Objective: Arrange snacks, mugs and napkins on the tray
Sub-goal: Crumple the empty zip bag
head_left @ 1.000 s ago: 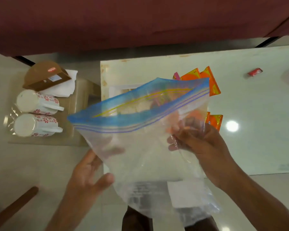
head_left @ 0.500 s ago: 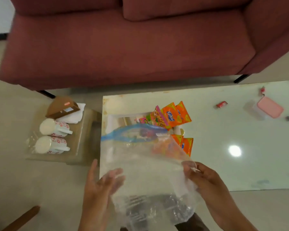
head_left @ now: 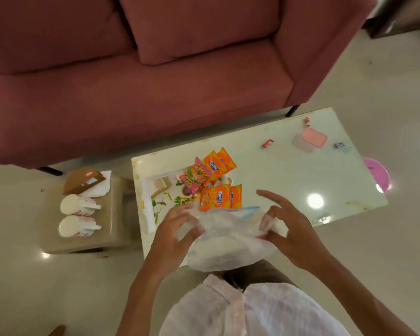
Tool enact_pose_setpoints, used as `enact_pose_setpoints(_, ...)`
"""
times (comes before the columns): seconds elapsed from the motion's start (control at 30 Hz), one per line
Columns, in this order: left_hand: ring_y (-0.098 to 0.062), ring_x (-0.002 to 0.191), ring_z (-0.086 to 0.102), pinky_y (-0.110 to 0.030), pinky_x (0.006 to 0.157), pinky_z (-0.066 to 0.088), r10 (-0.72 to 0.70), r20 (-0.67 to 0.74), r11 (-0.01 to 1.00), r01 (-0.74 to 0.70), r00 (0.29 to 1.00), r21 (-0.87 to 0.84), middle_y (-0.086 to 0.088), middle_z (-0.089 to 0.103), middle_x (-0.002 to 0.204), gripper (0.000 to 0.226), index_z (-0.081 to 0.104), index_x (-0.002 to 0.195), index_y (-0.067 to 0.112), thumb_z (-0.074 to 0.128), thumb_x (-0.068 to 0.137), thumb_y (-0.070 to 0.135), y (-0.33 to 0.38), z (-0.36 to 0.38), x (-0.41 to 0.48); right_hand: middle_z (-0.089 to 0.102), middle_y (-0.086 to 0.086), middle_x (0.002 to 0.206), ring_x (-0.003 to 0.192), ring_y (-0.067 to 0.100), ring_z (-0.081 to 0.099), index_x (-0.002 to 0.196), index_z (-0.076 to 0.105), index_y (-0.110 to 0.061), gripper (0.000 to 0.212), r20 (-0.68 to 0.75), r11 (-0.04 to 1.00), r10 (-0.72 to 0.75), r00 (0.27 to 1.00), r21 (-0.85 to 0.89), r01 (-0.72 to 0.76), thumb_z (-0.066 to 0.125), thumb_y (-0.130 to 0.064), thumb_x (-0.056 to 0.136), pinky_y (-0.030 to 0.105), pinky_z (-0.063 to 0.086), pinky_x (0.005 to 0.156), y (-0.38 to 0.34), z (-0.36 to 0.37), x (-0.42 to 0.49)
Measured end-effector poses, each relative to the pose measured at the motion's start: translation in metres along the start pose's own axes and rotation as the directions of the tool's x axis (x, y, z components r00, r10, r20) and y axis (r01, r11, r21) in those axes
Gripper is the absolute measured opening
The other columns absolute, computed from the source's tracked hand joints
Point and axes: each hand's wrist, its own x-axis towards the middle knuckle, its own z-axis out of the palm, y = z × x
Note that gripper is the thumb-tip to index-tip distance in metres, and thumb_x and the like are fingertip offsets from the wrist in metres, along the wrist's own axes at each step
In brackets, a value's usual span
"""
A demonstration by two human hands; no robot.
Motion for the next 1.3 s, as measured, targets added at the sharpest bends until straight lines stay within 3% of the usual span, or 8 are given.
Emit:
enact_pose_setpoints(0.23,-0.02,0.116,0.067,-0.044,0.095,0.057,-0.063,0.07,0.809,0.092,0.996,-0.58,-0.001,0.072,0.124,0.048,0.064,0.129,0.026,0.063,0.086,0.048,0.057,0.056,0.007,0.072,-0.018,0.111,0.103,0.007,0.067,0.114,0.045,-0.03,0.048,-0.153,0.907,0.233,0.96,0.391,-0.157,0.074,-0.007,0.084,0.026,0.058,0.08,0.001,0.005,-0.011)
enact_pose_setpoints(0.33,-0.025,0.11,0.071,-0.041,0.082,0.06,-0.054,0.115,0.711,0.119,0.992,-0.693,-0.006,0.074,0.121,0.052,0.068,0.125,0.025,0.072,0.081,0.052,0.079,0.093,0.009,0.064,-0.026,0.115,0.106,0.004,0.063,0.12,0.043,-0.038,0.057,-0.238,0.901,0.235,0.943,0.416,-0.12,0.077,-0.022,0.078,0.016,0.052,0.084,0.005,0.002,-0.01)
enact_pose_setpoints(0.43,-0.023,0.089,0.075,-0.032,0.069,0.059,-0.155,0.107,0.711,0.186,0.982,-0.678,0.003,0.079,0.094,0.048,0.078,0.098,0.032,0.086,0.057,0.057,0.093,0.129,0.017,0.049,-0.042,0.121,0.113,-0.008,0.05,0.122,0.046,-0.056,0.055,-0.26,0.962,0.196,0.945,0.238,-0.134,0.066,-0.046,0.072,0.003,0.038,0.091,0.015,-0.019,-0.016)
enact_pose_setpoints(0.53,-0.008,0.076,0.071,-0.029,0.07,0.059,-0.182,0.033,0.795,0.167,0.983,-0.583,0.015,0.075,0.077,0.027,0.076,0.08,0.043,0.072,0.056,0.056,0.11,0.162,0.029,0.066,-0.034,0.102,0.089,-0.006,0.065,0.114,0.052,-0.06,0.053,-0.217,0.95,0.223,0.95,0.266,-0.163,0.066,-0.023,0.078,0.006,0.047,0.075,0.04,-0.046,-0.023)
enact_pose_setpoints(0.73,-0.006,0.1,0.066,-0.016,0.075,0.055,-0.114,-0.356,0.948,-0.006,0.928,-0.319,0.011,0.069,0.109,0.036,0.065,0.106,0.033,0.08,0.076,0.046,0.173,0.239,0.032,0.065,-0.036,0.077,0.068,-0.009,0.063,0.09,0.059,-0.047,0.053,-0.467,0.931,0.343,0.815,0.287,-0.227,0.07,0.004,0.081,0.002,0.044,0.059,0.092,-0.118,-0.036)
enact_pose_setpoints(0.87,-0.005,0.125,0.059,-0.031,0.098,0.055,-0.07,-0.328,0.958,-0.028,0.942,-0.285,0.012,0.063,0.137,0.055,0.057,0.139,0.031,0.062,0.088,0.053,0.208,0.288,0.022,0.069,-0.025,0.08,0.069,-0.003,0.064,0.09,0.067,-0.038,0.039,-0.562,0.884,0.433,0.705,0.419,-0.208,0.073,-0.001,0.079,0.004,0.047,0.059,0.118,-0.156,-0.037)
enact_pose_setpoints(1.2,-0.007,0.086,0.075,-0.02,0.068,0.059,-0.047,-0.066,0.949,0.024,0.997,-0.315,0.012,0.079,0.093,0.028,0.075,0.109,0.026,0.081,0.081,0.026,0.245,0.332,0.071,0.076,0.001,0.081,0.073,0.018,0.071,0.095,0.075,-0.023,0.031,-0.098,0.541,0.544,0.833,0.8,-0.26,0.058,-0.007,0.075,0.029,0.058,0.064,0.141,-0.219,-0.036)
enact_pose_setpoints(1.3,-0.007,0.077,0.073,-0.02,0.061,0.057,-0.035,-0.061,0.941,0.012,0.997,-0.339,0.011,0.079,0.086,0.017,0.077,0.095,0.027,0.08,0.082,0.017,0.245,0.347,0.103,0.072,0.003,0.111,0.103,0.02,0.067,0.118,0.07,-0.018,0.045,0.076,0.5,0.395,0.916,0.818,-0.284,0.057,-0.004,0.077,0.028,0.054,0.085,0.16,-0.245,-0.038)
